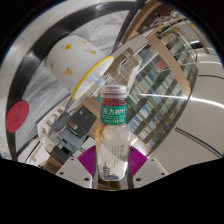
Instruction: Pour water
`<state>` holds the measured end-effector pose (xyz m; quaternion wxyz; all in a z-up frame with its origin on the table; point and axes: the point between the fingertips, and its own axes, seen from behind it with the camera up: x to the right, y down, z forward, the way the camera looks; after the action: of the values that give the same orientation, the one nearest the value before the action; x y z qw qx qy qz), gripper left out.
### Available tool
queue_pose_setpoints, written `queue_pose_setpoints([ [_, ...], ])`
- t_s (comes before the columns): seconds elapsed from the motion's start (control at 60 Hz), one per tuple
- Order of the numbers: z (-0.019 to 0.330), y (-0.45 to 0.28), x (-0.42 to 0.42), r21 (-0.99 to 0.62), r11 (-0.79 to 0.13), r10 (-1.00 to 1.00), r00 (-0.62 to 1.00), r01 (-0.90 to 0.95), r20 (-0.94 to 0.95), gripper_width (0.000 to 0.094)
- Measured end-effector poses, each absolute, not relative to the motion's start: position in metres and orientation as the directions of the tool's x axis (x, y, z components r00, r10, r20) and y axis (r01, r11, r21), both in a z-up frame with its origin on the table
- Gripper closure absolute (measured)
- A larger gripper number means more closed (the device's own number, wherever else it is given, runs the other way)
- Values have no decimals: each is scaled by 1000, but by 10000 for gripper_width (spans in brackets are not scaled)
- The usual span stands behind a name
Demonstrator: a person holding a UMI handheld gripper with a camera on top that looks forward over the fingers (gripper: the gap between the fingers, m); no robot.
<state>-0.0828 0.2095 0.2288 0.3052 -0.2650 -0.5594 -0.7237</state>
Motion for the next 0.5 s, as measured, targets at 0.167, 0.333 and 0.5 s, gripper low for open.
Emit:
queue_pose_setpoints([
  [0.167,246,201,-78,486,-215,-159,-521,847,839,536],
  [0.333,294,177,-61,-182,-162,-250,138,970,958,535],
  [0.5,275,167,-61,-834,-90,-174,816,545,552,535],
])
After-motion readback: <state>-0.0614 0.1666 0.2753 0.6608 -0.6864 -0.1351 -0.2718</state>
